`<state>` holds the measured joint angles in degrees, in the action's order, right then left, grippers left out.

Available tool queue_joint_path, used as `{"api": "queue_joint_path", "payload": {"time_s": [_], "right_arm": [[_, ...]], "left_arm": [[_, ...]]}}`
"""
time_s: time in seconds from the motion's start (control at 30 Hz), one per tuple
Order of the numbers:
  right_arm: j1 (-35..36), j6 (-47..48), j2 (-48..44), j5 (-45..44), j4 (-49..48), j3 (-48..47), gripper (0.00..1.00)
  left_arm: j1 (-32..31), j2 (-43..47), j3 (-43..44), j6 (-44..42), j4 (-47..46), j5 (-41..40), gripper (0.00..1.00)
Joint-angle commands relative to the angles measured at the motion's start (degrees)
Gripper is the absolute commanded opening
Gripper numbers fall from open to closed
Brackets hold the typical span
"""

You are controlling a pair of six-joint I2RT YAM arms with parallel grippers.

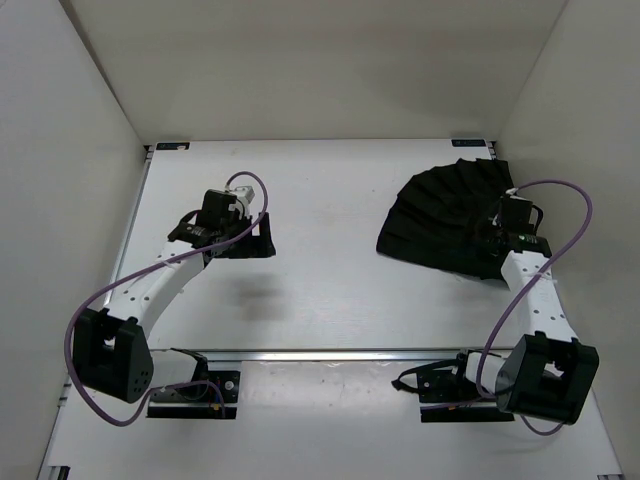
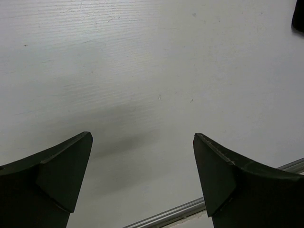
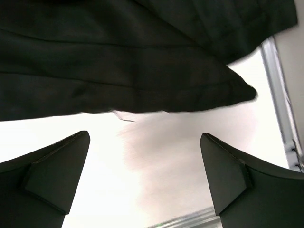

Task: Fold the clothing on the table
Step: Move the skirt to the center of the board

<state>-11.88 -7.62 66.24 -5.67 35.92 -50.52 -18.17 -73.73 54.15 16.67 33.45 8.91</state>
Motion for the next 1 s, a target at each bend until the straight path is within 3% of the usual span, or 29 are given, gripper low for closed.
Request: {"api": "queue_joint_path", "payload": {"time_s": [0.0,0.23,0.6,0.83,0.9,0.97], "right_arm": [[-0.95,1.29,1.34,-5.83,0.02,2.18,0.99],[-3.06,3.48,9.78,-7.77,-0.41,-0.01,0.99],[8.62,9.72,18.92,-14.02,-7.62,2.1,0.99],[3.89,9.02,24.73,-16.04,-6.92,-2.56,0.99],[2.39,9.72,26.13,-14.55,-7.53,-3.53,0.94],[0.99,9.99,27.18,-13.06,-8.76,-3.18,0.79]], "left_arm": [[-1.16,2.36,0.26,0.73,0.21,-1.35,0.98],[-0.11,4.21,0.08,0.47,0.21,0.67,0.99],[-0.02,7.03,-2.92,1.09,-3.93,4.28,0.99],[0.42,5.27,-2.2,1.17,-3.91,4.89,0.98],[0.33,5.27,-2.64,1.35,-4.44,5.51,0.99],[0.33,4.48,-3.09,2.05,-4.89,6.38,0.99]]}}
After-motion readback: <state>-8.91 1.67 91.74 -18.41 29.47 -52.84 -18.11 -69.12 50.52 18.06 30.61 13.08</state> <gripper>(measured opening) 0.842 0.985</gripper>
